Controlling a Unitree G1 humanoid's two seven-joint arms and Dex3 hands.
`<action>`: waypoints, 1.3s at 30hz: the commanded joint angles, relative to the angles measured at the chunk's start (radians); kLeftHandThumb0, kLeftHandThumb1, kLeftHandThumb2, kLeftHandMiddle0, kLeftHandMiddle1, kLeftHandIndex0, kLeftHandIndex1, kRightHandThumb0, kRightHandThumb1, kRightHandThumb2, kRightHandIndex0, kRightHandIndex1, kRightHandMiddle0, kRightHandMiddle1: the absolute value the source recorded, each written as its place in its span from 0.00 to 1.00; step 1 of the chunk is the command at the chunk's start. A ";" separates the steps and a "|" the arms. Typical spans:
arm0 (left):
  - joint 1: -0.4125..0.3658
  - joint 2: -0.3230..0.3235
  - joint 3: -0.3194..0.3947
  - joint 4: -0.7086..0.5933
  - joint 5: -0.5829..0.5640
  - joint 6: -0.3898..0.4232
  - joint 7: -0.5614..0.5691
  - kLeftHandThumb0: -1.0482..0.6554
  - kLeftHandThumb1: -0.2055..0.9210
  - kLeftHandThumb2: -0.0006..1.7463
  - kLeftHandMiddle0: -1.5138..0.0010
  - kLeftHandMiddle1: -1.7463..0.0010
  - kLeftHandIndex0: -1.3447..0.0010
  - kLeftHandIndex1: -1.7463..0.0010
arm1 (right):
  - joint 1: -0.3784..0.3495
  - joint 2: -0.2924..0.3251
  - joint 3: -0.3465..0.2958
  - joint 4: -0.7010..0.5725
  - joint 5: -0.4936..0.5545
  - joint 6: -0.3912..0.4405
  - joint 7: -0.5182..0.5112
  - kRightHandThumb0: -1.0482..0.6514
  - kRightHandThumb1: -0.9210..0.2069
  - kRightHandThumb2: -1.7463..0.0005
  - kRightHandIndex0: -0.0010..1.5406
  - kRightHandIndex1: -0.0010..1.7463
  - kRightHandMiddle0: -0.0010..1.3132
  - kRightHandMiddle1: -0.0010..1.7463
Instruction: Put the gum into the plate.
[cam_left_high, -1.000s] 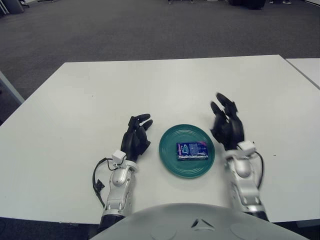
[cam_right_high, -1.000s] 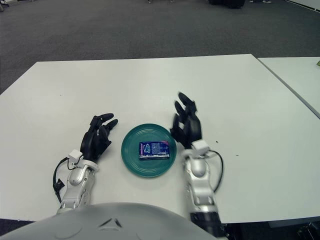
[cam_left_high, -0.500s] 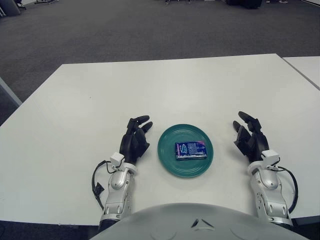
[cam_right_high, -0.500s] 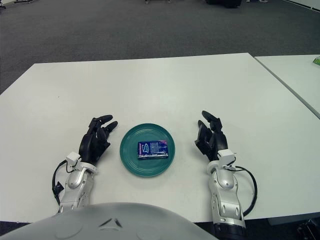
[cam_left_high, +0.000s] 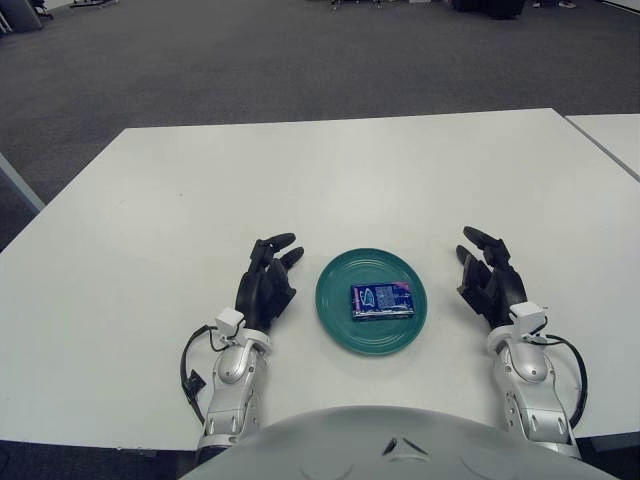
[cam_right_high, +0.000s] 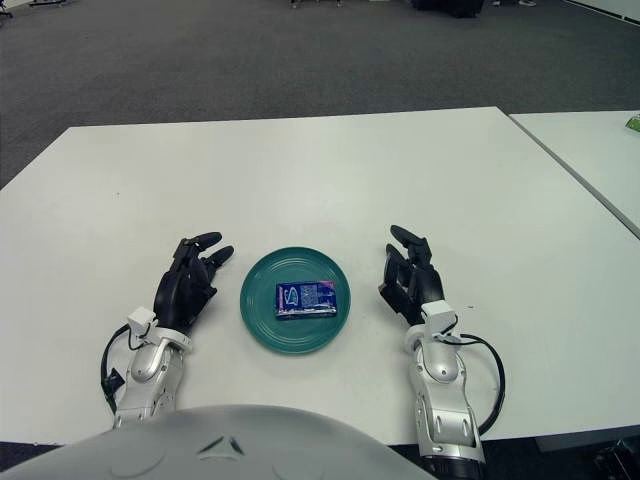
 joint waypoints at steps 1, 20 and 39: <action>0.034 0.000 -0.001 0.003 0.010 0.041 0.017 0.07 1.00 0.52 0.77 0.50 0.90 0.31 | 0.018 0.010 0.008 0.035 -0.017 0.060 -0.005 0.12 0.00 0.49 0.31 0.06 0.00 0.41; 0.038 0.000 0.007 -0.001 0.020 0.046 0.016 0.07 1.00 0.52 0.79 0.46 0.92 0.30 | 0.010 0.031 0.018 0.064 -0.033 0.039 -0.017 0.15 0.00 0.51 0.34 0.06 0.00 0.46; 0.032 -0.004 0.003 -0.003 0.035 0.048 0.027 0.07 1.00 0.53 0.78 0.47 0.92 0.31 | 0.014 0.039 0.021 0.081 -0.036 0.012 -0.022 0.16 0.00 0.52 0.35 0.06 0.00 0.48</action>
